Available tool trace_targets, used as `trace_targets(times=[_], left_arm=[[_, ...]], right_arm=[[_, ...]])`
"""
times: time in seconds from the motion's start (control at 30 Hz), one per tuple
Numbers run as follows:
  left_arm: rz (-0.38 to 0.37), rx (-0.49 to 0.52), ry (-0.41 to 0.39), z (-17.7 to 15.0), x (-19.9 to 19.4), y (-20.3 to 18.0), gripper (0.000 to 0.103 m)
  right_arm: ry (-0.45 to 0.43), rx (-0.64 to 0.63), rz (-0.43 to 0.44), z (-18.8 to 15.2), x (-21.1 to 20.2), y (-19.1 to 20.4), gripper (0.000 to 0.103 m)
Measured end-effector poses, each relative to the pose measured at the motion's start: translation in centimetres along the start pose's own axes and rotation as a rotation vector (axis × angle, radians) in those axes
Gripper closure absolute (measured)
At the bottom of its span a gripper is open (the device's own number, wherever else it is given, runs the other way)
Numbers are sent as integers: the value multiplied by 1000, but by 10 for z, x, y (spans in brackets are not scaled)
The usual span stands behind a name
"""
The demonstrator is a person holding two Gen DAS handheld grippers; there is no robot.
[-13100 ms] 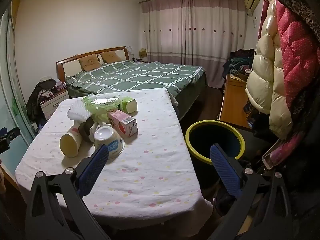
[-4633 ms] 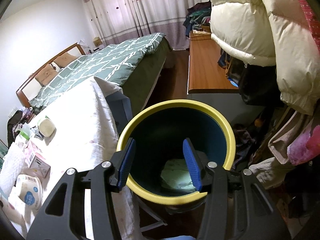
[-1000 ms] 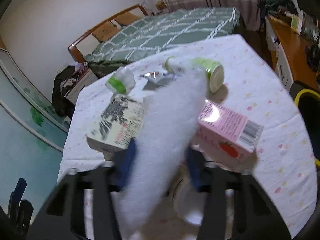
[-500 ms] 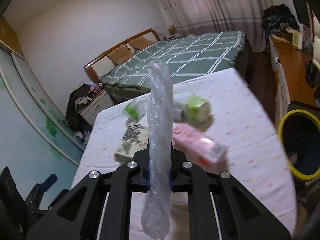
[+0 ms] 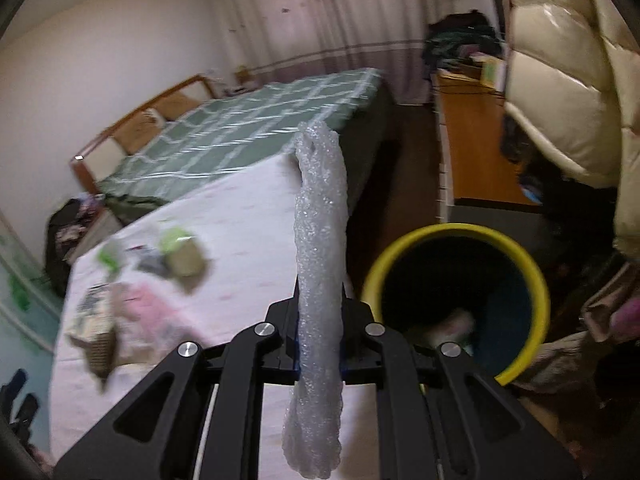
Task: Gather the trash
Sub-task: 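Carry the foam net over the bin and open the right tool, then grasp the upside-down white bowl with the left tool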
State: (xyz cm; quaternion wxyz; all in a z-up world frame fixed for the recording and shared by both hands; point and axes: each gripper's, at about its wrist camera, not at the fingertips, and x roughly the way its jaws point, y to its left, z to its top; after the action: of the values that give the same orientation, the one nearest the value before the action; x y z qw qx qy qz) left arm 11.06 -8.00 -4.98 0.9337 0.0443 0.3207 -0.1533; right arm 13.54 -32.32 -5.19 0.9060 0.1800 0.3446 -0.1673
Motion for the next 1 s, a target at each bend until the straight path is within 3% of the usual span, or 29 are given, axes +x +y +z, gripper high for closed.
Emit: trace_targets(times=[0.17, 0.5, 0.53, 0.6, 0.67, 1.0], left_arm=[[-23, 32, 20, 2, 14, -25, 7], [-63, 88, 47, 7, 30, -63, 7], [-65, 95, 50, 7, 32, -67, 7], [-67, 100, 55, 6, 33, -71, 7], [-69, 105, 61, 5, 35, -74, 7], [-97, 126, 84, -2, 42, -84, 7]], right_arm=[[35, 23, -113, 7, 35, -50, 91], [103, 64, -195, 3, 80, -99, 89], [106, 65, -203, 2, 82, -102, 87], [103, 69, -211, 0, 82, -103, 68], [92, 70, -219, 0, 82, -106, 56], [30, 50, -210, -3, 51, -96, 52]])
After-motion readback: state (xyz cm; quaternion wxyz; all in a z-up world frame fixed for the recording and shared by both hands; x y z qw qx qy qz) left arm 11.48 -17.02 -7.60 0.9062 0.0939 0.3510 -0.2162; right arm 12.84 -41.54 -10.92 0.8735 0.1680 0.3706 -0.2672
